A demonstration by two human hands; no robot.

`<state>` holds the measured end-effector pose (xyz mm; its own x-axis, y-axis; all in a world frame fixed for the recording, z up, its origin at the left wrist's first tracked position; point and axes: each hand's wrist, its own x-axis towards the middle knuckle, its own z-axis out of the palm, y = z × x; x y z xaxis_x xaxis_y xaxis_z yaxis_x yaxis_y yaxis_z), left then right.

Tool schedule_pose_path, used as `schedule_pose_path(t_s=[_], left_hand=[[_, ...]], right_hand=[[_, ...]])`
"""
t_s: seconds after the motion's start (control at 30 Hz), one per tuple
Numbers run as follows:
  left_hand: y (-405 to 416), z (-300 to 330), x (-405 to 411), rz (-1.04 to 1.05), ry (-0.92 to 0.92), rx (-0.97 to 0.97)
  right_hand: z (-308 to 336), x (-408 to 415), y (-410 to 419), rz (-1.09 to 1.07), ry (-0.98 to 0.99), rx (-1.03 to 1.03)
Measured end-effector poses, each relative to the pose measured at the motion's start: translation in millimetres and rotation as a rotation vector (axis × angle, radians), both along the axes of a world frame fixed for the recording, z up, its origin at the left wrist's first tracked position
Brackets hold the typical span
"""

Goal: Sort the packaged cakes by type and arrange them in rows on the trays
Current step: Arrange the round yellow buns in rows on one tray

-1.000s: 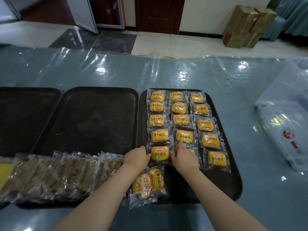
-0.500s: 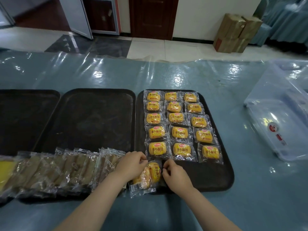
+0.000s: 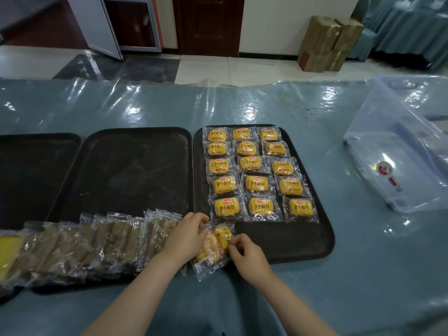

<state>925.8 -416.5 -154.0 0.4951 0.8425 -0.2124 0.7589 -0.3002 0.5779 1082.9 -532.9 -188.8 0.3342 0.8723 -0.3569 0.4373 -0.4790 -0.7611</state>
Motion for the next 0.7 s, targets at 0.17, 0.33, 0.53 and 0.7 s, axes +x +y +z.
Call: schedule_pose_path(t_s=[0.17, 0.33, 0.53, 0.7], left_hand=[[-1, 5, 0, 0.033, -0.023, -0.05], [-6, 10, 3, 0.035, -0.006, -0.122], [-17, 21, 19, 0.12, -0.115, -0.216], [-32, 25, 46, 0.241, -0.248, -0.337]], right_hand=[[0, 2, -4, -0.03, 0.095, -0.016], [-2, 9, -10, -0.011, 0.214, -0.036], [7, 30, -19, -0.071, 0.407, 0.008], [9, 66, -42, -0.097, 0.275, 0.114]])
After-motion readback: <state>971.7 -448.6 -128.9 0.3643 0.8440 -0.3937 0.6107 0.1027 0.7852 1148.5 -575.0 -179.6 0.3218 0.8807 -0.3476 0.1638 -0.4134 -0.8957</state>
